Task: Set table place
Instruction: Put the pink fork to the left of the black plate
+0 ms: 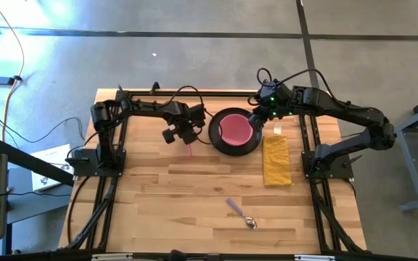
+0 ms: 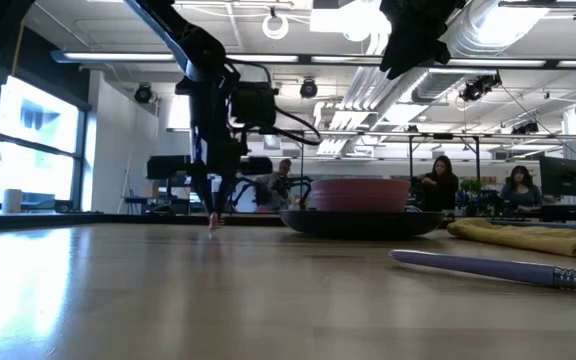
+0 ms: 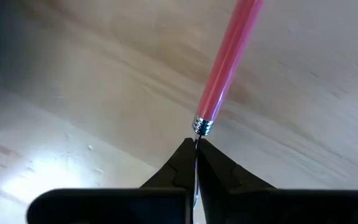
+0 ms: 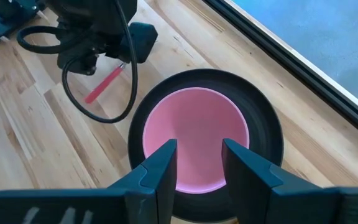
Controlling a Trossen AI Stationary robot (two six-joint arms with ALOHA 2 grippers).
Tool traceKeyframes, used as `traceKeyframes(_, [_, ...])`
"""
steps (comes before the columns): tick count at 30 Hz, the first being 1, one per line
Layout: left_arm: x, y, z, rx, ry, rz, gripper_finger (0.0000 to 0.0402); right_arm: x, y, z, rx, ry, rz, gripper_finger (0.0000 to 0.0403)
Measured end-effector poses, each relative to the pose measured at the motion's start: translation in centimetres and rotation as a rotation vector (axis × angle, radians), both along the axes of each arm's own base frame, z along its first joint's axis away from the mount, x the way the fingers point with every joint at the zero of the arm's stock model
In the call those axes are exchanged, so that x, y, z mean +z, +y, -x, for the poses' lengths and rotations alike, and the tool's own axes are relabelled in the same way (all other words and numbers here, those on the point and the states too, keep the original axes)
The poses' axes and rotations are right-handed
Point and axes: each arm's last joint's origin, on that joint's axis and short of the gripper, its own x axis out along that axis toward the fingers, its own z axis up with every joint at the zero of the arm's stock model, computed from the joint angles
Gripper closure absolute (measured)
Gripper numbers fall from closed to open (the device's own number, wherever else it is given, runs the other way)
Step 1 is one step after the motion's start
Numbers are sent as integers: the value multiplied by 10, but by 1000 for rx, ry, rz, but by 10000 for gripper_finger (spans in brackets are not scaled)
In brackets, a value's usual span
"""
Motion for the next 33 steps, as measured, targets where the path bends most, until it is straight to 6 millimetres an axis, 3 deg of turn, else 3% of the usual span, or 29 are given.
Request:
traceKeyframes(8, [0, -8, -6, -119, 4, -37, 401, 0, 0, 0, 14, 7, 11, 284])
traceKeyframes(33, [1, -9, -10, -158, -38, -24, 400, -1, 1, 0, 40, 15, 11, 284])
